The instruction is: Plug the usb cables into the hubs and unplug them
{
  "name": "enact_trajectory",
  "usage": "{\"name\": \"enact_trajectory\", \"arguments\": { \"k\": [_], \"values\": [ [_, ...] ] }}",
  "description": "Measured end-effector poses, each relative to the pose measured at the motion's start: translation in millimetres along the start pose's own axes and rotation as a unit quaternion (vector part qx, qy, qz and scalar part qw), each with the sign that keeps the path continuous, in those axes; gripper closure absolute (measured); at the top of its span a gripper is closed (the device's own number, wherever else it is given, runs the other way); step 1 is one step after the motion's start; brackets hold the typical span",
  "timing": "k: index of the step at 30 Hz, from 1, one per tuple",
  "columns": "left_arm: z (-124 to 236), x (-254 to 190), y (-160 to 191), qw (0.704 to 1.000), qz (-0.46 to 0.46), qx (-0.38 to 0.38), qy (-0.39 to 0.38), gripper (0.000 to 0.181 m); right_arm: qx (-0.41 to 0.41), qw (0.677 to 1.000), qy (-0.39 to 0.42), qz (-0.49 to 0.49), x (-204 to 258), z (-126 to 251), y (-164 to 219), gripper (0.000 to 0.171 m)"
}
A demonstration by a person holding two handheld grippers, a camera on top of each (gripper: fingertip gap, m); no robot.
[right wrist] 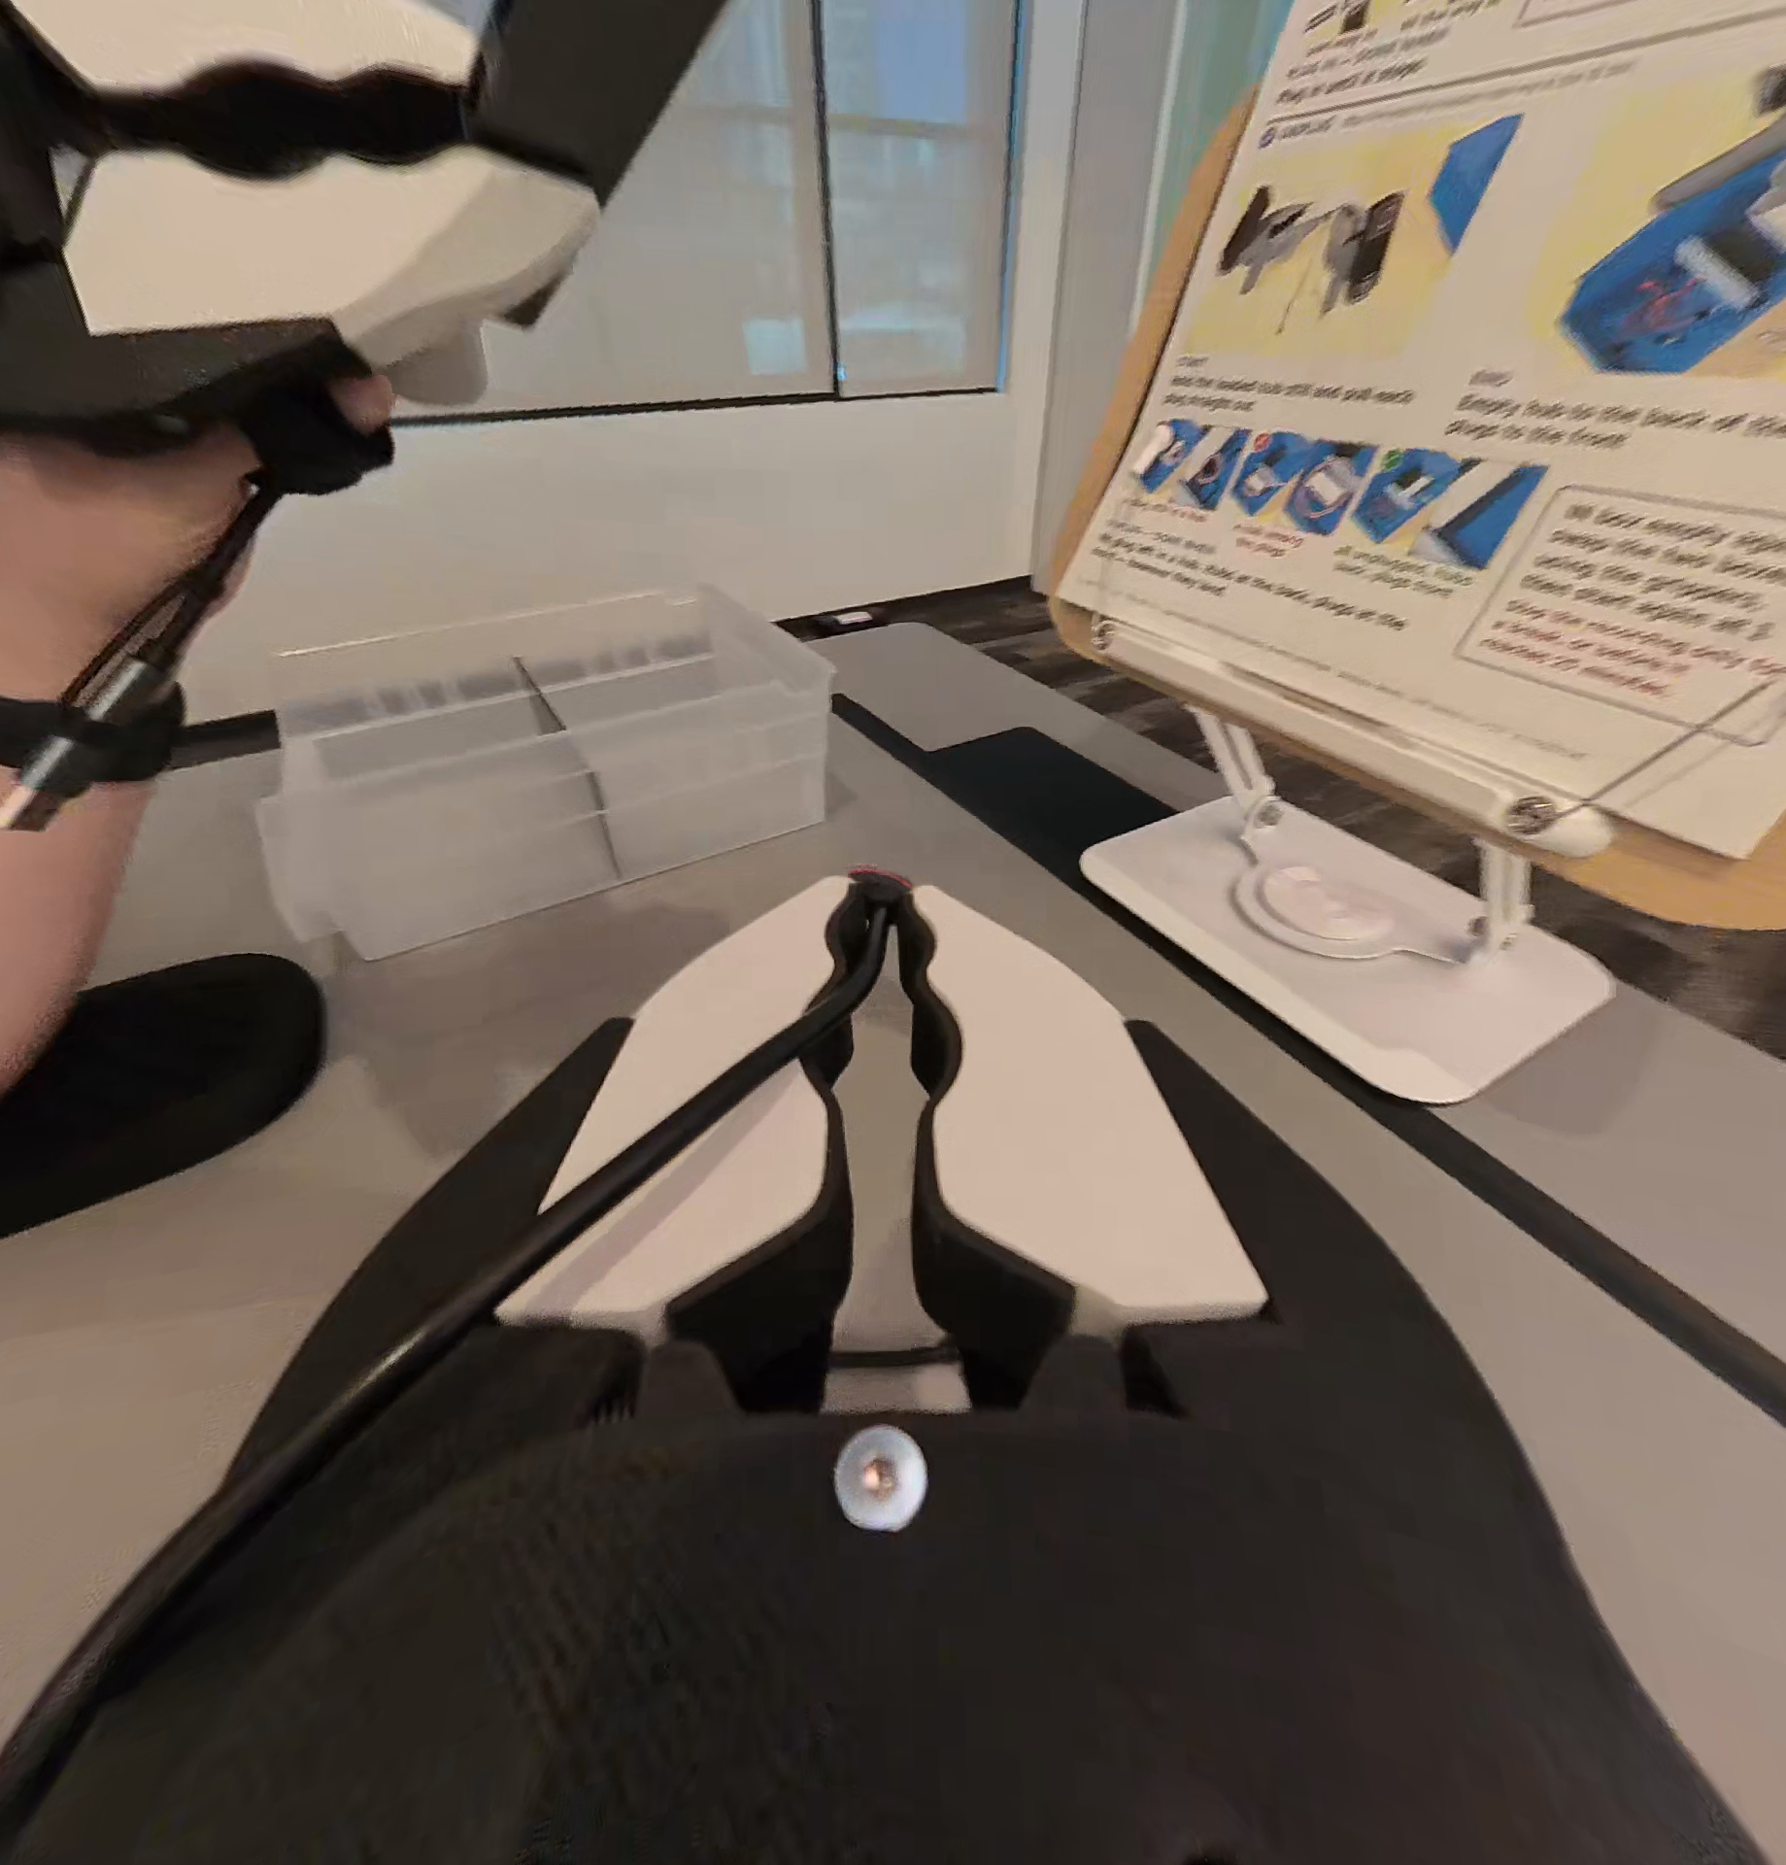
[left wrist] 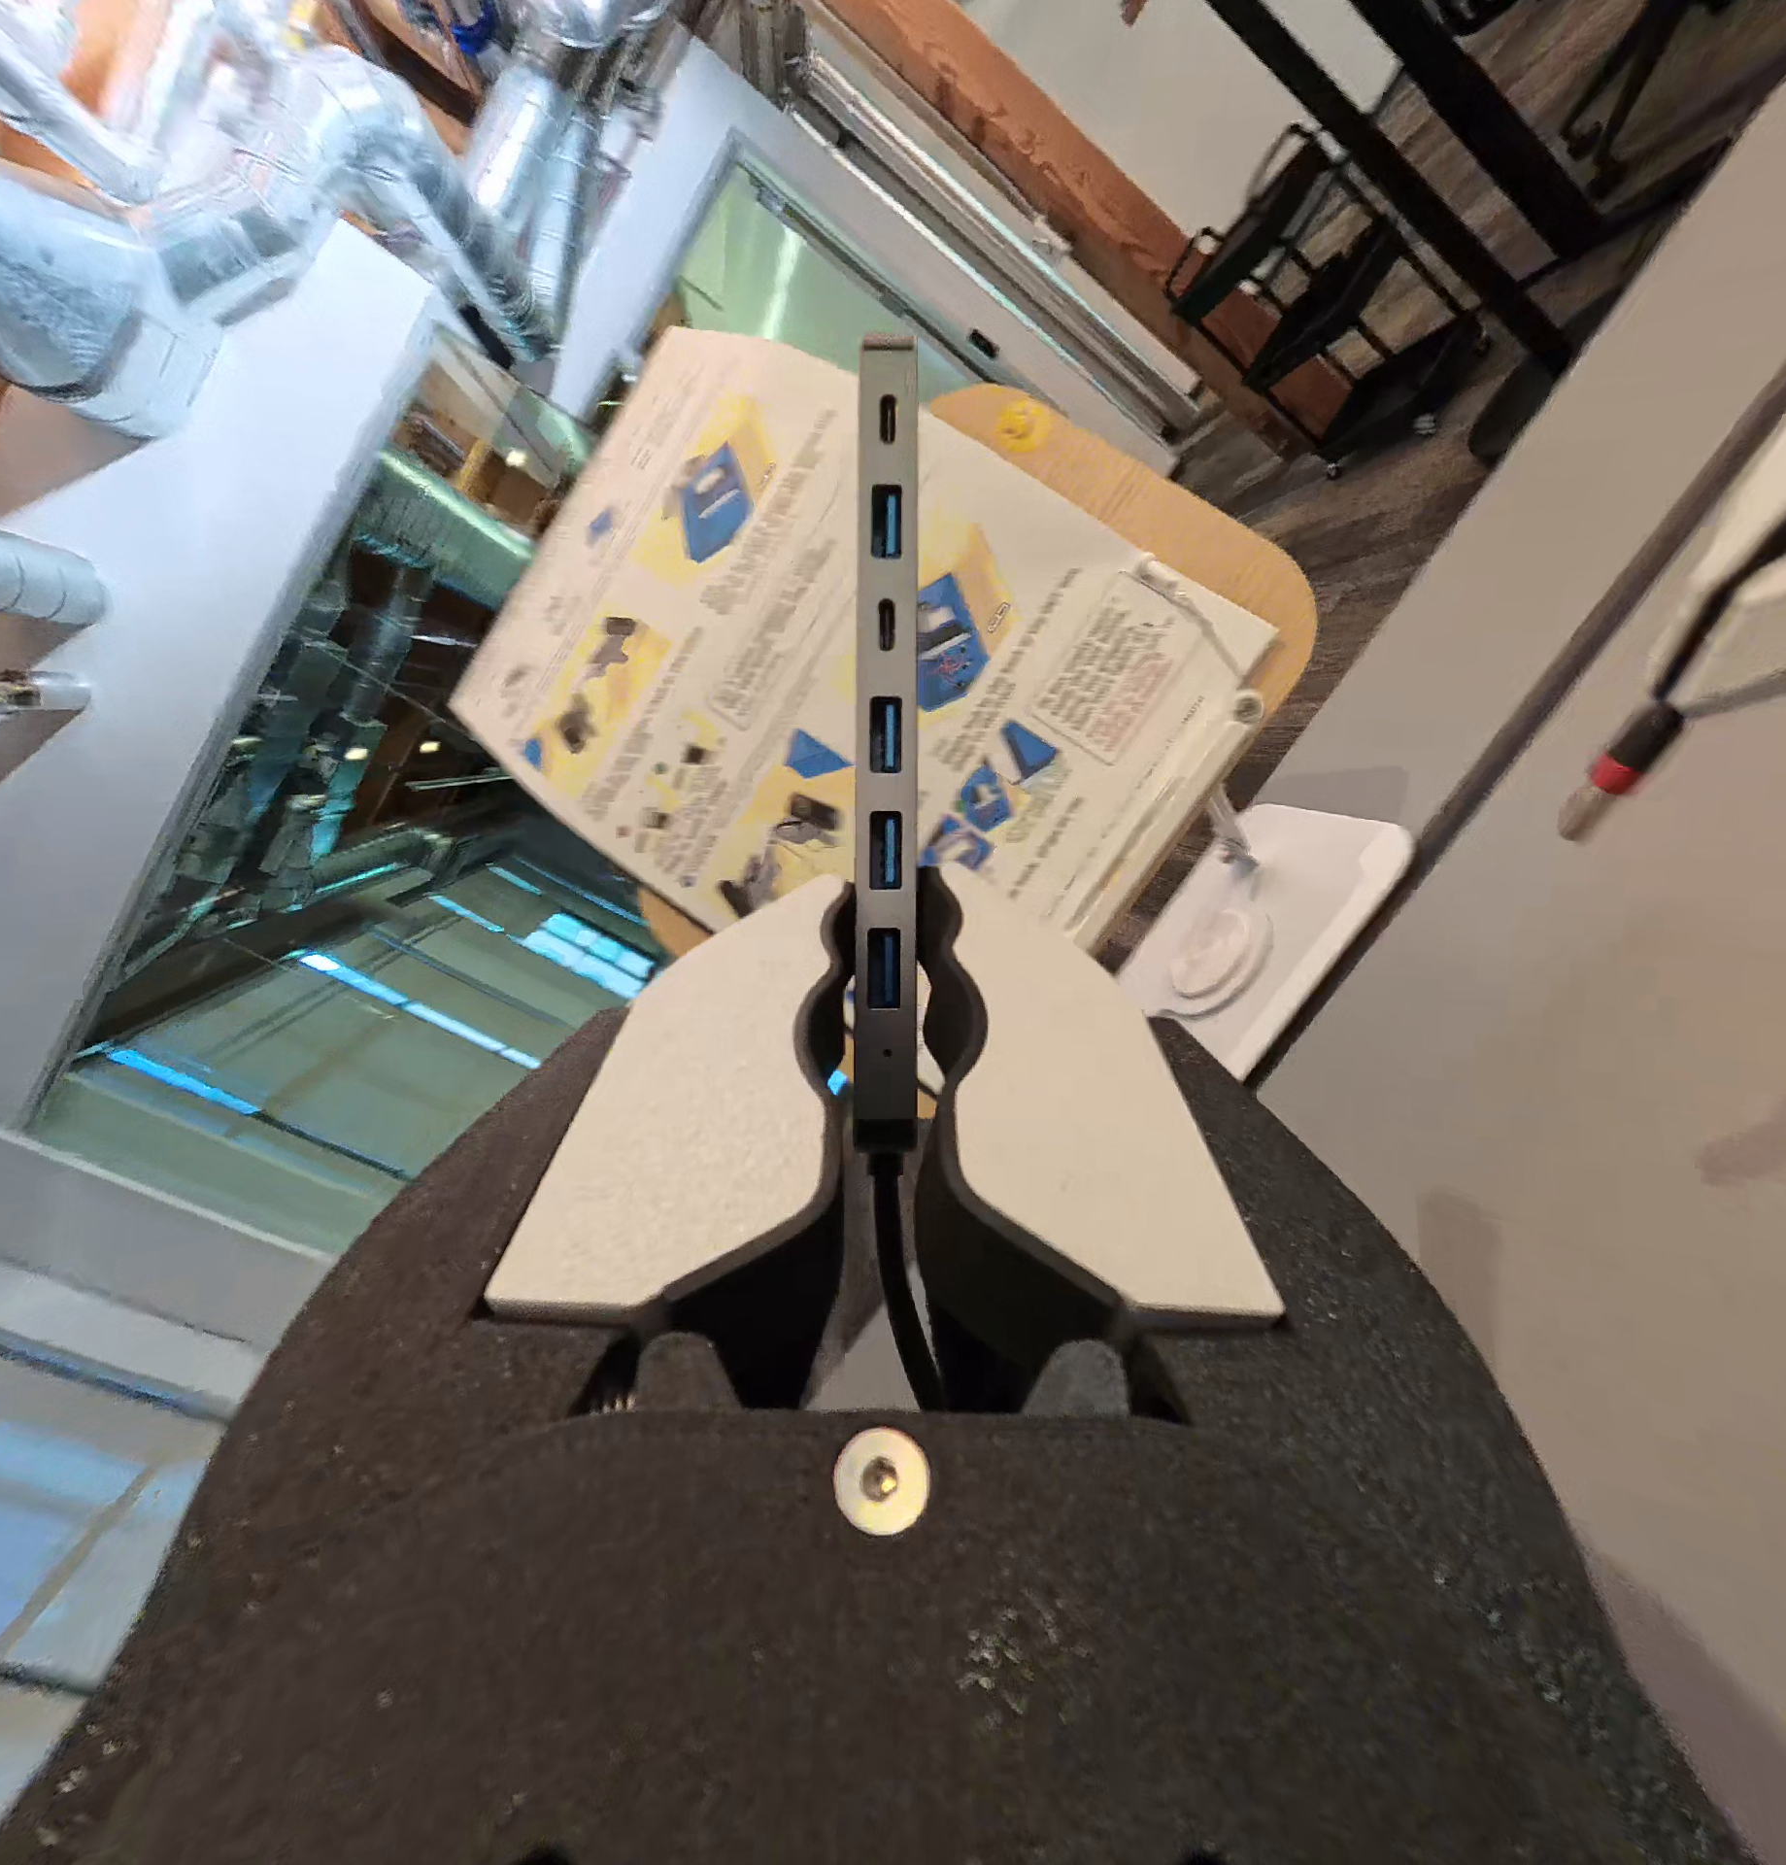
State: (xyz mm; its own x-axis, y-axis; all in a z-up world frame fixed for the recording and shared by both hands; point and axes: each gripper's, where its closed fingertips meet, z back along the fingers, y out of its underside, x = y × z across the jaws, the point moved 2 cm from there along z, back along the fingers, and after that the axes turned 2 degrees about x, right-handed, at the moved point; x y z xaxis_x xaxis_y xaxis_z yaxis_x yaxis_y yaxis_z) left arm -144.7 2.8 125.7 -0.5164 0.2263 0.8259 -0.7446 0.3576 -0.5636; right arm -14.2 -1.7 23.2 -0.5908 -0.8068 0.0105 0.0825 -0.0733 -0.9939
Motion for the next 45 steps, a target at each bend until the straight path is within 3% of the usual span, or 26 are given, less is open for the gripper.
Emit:
{"name": "enact_trajectory", "arguments": {
  "k": [1,5,8,13,15,18,22,27,29,32,40,42,45],
  "values": [
    [-2.6,-8.4,-0.9,0.999,0.012,-0.004,0.03,0.171,0.0,1.0,0.011,0.007,-3.5,5.0,-3.0,0.166],
    [-10.1,-50.1,-0.2,0.98,0.074,-0.004,0.184,0.171,0.014,0.998,0.033,0.055,-11.6,29.1,-15.3,0.165],
    [-12.2,-77.8,11.2,0.962,0.075,0.013,0.261,0.171,0.069,0.993,0.027,0.094,-13.9,53.7,-17.1,0.165],
    [15.5,-128.1,25.9,0.892,0.024,0.035,0.45,0.171,0.105,0.986,-0.028,0.13,-2.9,93.7,-21.5,0.165],
    [40.4,-150.0,35.9,0.828,-0.006,0.041,0.56,0.171,0.095,0.987,-0.043,0.125,-0.5,103.4,-25.5,0.165],
    [87.0,-173.9,61.4,0.7,-0.049,0.104,0.705,0.17,0.081,0.987,-0.059,0.125,2.8,111.3,-29.7,0.165],
    [135.9,-191.0,73.1,0.546,-0.093,0.15,0.819,0.17,0.101,0.984,-0.062,0.137,5.8,112.7,-25.9,0.165],
    [148.9,-208.7,103.3,0.412,-0.165,0.208,0.872,0.171,0.123,0.98,-0.053,0.147,4.1,117.0,-19.5,0.165],
    [148.4,-214.4,107.9,0.375,-0.179,0.216,0.884,0.171,0.121,0.981,-0.048,0.144,1.3,120.8,-19.8,0.165],
    [142.1,-223.4,107.2,0.344,-0.182,0.211,0.897,0.171,0.113,0.983,-0.045,0.137,-2.7,125.1,-21.8,0.165],
    [122.7,-238.7,109.4,0.327,-0.163,0.212,0.906,0.168,0.113,0.984,-0.044,0.129,-9.8,128.5,-18.9,0.165],
    [117.3,-237.7,106.6,0.333,-0.148,0.21,0.908,0.161,0.115,0.984,-0.047,0.129,-9.7,127.5,-18.2,0.165],
    [98.5,-232.6,104.7,0.37,-0.13,0.197,0.899,0.153,0.121,0.982,-0.049,0.135,-9.0,125.3,-16.2,0.165]
  ]
}}
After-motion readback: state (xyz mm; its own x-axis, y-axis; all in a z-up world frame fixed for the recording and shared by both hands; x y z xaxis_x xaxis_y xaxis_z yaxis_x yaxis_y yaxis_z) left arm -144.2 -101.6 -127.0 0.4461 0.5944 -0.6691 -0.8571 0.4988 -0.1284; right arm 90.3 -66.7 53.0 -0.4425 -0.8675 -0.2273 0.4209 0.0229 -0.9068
